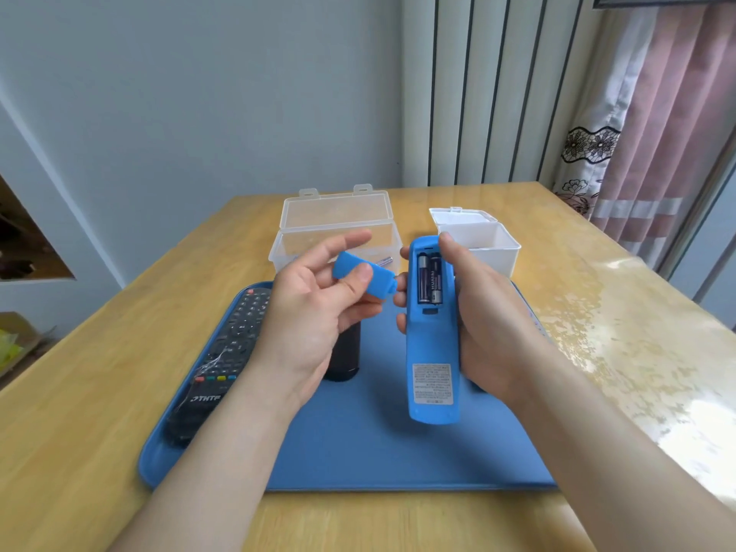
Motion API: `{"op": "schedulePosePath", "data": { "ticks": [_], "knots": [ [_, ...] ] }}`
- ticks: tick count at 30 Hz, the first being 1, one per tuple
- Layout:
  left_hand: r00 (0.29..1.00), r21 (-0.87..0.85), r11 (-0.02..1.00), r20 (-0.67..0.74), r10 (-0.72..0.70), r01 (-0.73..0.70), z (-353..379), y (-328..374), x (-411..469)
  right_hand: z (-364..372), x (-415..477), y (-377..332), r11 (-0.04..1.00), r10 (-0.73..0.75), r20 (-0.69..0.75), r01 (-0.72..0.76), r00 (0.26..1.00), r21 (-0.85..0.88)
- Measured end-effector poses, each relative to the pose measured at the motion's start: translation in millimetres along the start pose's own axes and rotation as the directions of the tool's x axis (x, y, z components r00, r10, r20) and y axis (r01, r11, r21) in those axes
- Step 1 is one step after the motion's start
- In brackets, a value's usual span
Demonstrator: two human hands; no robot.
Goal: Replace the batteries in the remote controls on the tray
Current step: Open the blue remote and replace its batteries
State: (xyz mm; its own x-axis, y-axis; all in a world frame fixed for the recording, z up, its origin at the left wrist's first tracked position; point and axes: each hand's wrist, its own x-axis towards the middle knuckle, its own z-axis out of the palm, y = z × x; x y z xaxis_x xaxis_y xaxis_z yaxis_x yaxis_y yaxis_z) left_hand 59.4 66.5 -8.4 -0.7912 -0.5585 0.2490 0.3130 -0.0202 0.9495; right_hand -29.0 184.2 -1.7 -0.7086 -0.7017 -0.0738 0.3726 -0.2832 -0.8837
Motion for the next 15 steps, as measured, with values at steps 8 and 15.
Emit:
{"op": "schedulePosePath", "data": {
  "ticks": [8,15],
  "knots": [
    [0.945,0.442,0.861,-0.081,0.318,-0.252,3.7,-12.1,3.4,0.1,-1.2,3.6,0.997,-0.064,0.041,0.066,0.997,-0.037],
    [0.952,0.674,0.685,0.093,0.291,-0.276,2.9,-10.5,-1.7,-2.5,1.0,4.7,0.991,-0.103,-0.022,0.101,0.994,-0.086]
  ]
}}
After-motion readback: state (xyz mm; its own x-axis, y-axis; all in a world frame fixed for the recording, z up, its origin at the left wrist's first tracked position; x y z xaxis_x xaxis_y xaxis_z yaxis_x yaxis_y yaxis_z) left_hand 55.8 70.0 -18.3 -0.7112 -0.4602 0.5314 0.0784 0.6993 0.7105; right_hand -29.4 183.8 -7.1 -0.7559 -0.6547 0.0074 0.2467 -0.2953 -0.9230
